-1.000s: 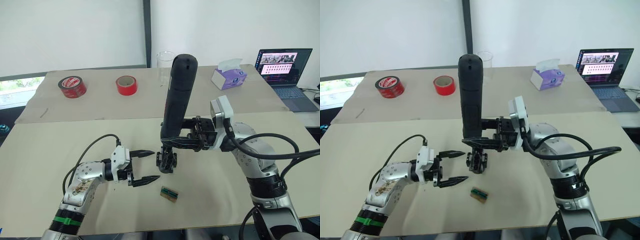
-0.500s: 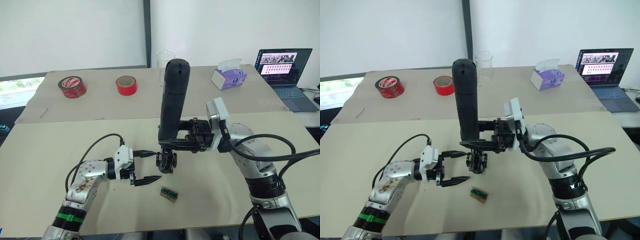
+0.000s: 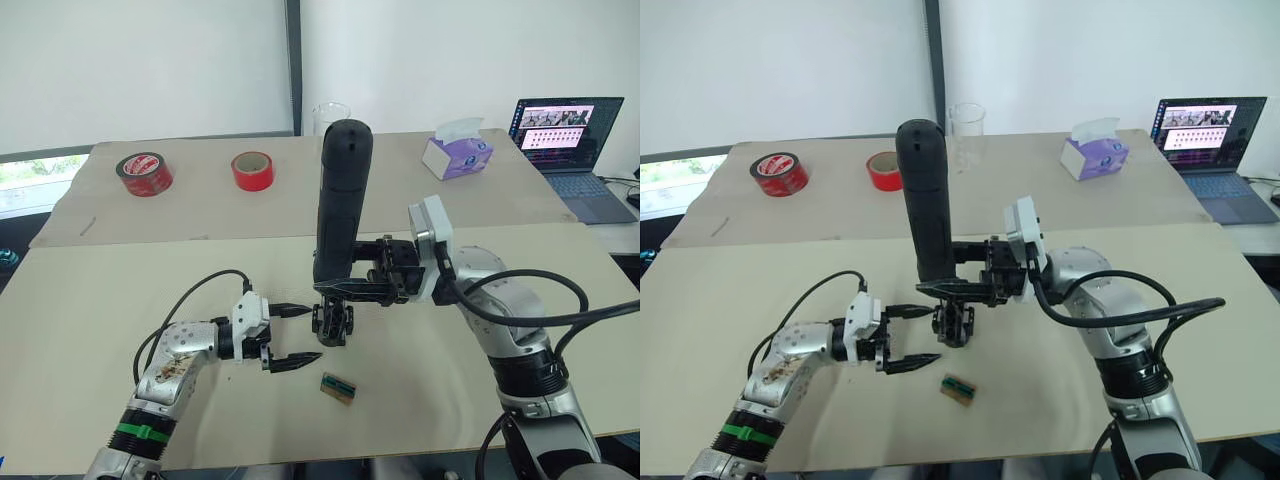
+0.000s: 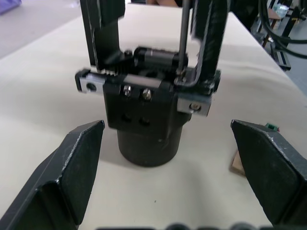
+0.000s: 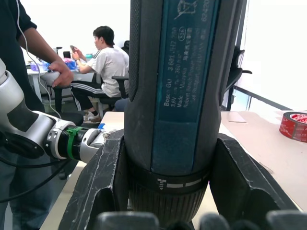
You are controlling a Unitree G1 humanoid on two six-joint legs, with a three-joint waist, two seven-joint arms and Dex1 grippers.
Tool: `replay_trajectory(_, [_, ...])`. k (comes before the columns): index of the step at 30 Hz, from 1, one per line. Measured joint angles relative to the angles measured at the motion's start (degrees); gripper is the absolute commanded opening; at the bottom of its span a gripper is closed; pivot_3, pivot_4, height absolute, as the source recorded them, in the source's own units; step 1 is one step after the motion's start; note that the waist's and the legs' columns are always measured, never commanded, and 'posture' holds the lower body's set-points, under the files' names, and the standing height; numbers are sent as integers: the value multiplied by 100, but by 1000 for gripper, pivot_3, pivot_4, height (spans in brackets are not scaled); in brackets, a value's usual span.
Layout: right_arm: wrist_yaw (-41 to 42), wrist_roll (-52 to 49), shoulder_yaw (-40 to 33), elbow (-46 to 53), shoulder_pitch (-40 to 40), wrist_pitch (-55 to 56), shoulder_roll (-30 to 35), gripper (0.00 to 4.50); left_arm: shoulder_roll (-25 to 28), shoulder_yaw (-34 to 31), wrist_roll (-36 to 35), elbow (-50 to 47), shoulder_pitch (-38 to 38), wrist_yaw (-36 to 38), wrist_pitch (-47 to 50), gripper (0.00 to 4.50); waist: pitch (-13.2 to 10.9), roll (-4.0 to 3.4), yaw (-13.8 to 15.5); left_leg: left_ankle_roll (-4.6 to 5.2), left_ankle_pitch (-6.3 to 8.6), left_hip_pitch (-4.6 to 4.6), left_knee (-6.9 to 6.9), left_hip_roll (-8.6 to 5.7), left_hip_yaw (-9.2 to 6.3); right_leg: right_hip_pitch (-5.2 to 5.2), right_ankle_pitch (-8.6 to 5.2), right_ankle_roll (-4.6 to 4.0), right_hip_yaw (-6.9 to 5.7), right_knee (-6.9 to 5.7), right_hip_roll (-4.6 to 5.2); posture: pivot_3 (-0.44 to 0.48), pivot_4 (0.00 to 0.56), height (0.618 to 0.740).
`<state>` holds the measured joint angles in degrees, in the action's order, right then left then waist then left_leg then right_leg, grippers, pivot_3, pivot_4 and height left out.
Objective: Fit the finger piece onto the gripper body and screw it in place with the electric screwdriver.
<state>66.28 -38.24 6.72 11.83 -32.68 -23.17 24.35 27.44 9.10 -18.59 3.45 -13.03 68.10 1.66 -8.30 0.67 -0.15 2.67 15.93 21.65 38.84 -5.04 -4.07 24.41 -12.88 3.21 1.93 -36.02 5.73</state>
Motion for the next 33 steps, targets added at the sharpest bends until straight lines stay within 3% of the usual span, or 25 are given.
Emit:
replay_trajectory(17, [116,93,-8,1,43,170,1,1916,-432,431,428,1238,-726,271,-365,4500,0,0,-2,-2,-2,0,1,-1,0,1,0,0,-1,-4,-1,0,150,740])
replay_trajectory(31, [65,90,-27,19,12,75,95,1916,-663,384,406,1497,-847,264,-459,4500,0,0,29,-2,-2,0,5,-2,-1,-3,0,1,-2,-4,1,0,150,740])
replay_trajectory(33, [28,91,-27,58,9,18,95,1916,-663,384,407,1506,-847,270,-480,3936,0,0,28,-2,-2,-1,5,-2,-1,-3,0,1,-2,-4,1,0,150,740])
